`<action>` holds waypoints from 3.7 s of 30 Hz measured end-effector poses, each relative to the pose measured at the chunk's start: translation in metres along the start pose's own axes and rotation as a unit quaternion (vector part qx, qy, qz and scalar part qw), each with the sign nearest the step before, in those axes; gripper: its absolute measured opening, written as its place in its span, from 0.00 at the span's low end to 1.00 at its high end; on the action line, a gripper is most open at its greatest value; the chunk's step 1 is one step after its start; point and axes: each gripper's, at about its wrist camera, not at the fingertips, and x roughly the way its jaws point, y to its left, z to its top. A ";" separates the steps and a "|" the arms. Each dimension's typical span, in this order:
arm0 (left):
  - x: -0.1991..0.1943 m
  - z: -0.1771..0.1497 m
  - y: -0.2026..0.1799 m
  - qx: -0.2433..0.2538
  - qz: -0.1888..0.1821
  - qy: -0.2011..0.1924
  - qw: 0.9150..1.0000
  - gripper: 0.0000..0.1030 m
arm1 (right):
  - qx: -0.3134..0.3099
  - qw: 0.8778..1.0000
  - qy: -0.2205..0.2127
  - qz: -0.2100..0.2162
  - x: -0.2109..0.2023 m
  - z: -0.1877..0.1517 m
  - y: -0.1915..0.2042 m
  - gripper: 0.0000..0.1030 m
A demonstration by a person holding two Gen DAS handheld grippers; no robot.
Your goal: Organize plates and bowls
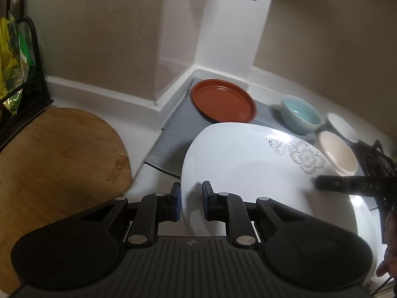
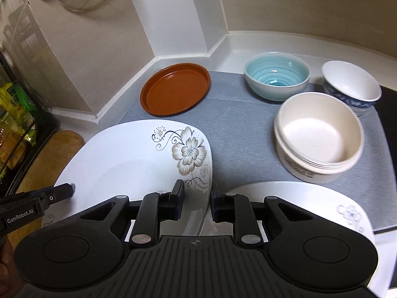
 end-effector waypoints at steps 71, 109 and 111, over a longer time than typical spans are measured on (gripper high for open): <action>-0.009 -0.065 -0.124 0.071 -0.037 0.042 0.996 0.18 | 0.068 0.997 -0.007 -0.040 -0.061 -0.090 -0.119 0.23; -0.004 -0.068 -0.128 0.075 -0.039 0.053 0.995 0.18 | 0.073 0.996 -0.011 -0.049 -0.059 -0.090 -0.119 0.25; -0.004 -0.068 -0.128 0.074 -0.038 0.054 0.995 0.18 | 0.075 0.996 -0.010 -0.049 -0.059 -0.089 -0.120 0.26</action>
